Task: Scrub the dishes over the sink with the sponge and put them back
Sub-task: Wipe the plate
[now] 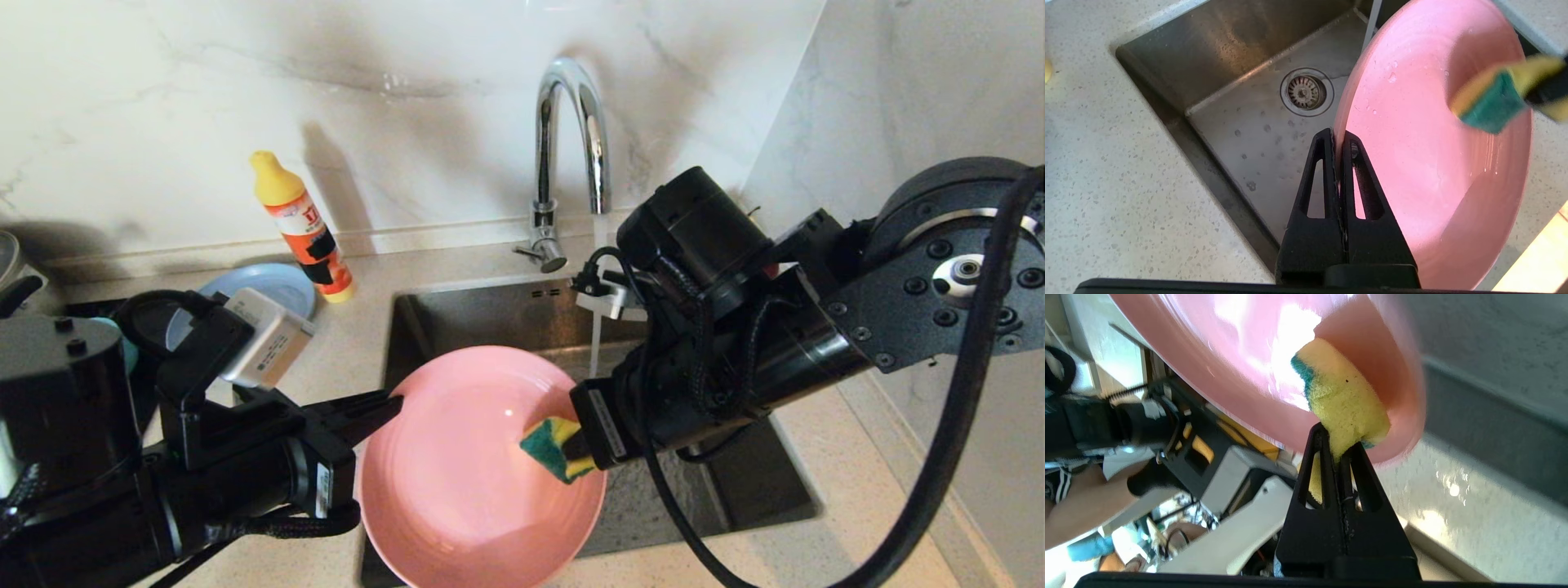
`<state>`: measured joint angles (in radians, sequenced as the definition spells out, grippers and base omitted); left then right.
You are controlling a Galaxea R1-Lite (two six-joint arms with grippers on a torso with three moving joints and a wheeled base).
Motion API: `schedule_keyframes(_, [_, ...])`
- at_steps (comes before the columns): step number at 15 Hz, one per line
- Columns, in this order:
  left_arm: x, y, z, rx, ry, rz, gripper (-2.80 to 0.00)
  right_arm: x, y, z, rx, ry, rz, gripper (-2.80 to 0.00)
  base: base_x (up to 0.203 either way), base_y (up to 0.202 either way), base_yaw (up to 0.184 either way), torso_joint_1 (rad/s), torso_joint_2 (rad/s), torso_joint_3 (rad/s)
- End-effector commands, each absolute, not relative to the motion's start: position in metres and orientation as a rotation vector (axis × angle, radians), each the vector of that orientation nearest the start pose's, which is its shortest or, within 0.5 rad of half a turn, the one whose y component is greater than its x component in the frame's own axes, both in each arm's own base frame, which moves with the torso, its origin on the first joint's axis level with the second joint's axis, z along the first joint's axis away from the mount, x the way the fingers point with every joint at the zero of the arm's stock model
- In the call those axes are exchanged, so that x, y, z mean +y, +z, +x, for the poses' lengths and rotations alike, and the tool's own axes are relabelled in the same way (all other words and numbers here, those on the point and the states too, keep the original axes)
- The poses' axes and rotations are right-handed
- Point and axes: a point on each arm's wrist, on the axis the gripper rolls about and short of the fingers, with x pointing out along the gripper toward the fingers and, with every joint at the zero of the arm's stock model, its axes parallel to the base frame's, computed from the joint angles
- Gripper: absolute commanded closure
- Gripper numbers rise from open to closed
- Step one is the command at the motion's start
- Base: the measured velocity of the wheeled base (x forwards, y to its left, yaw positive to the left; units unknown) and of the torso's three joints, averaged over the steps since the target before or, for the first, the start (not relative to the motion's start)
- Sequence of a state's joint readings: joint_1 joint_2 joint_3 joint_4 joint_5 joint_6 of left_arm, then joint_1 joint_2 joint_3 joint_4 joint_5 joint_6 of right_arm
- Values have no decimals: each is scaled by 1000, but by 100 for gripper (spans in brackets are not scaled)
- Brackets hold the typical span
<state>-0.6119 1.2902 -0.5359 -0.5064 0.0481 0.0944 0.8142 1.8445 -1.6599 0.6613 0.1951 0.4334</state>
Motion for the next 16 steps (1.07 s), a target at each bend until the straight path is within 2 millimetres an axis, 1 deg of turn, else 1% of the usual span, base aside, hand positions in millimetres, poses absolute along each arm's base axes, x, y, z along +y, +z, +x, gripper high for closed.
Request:
schedule_keyframes(1, [-112, 199, 161, 209, -571, 173, 0, 246, 253, 219, 1035, 751, 97, 0, 0, 0, 0, 0, 0, 0])
schedule_keyframes(3, [-112, 198, 162, 213, -571, 170, 0, 261, 243, 212, 1068, 781, 62, 0, 0, 0, 0, 0, 0, 0])
schedule_keyframes(5, [-113, 197, 163, 220, -570, 160, 0, 278, 235, 209, 1071, 813, 42, 0, 0, 0, 0, 0, 0, 0])
schedule_keyframes(6, [-113, 197, 163, 222, -569, 160, 0, 286, 234, 208, 1050, 835, 46, 0, 0, 0, 0, 0, 0, 0])
schedule_keyframes(9, [-114, 196, 165, 228, -569, 160, 0, 302, 231, 203, 1030, 876, 37, 0, 0, 0, 0, 0, 0, 0])
schedule_keyframes(14, [-114, 193, 163, 235, -571, 164, 0, 327, 242, 207, 965, 930, 57, 0, 0, 0, 0, 0, 0, 0])
schedule_keyframes(16, [-113, 194, 162, 233, -571, 162, 0, 330, 250, 210, 934, 940, 74, 0, 0, 0, 0, 0, 0, 0])
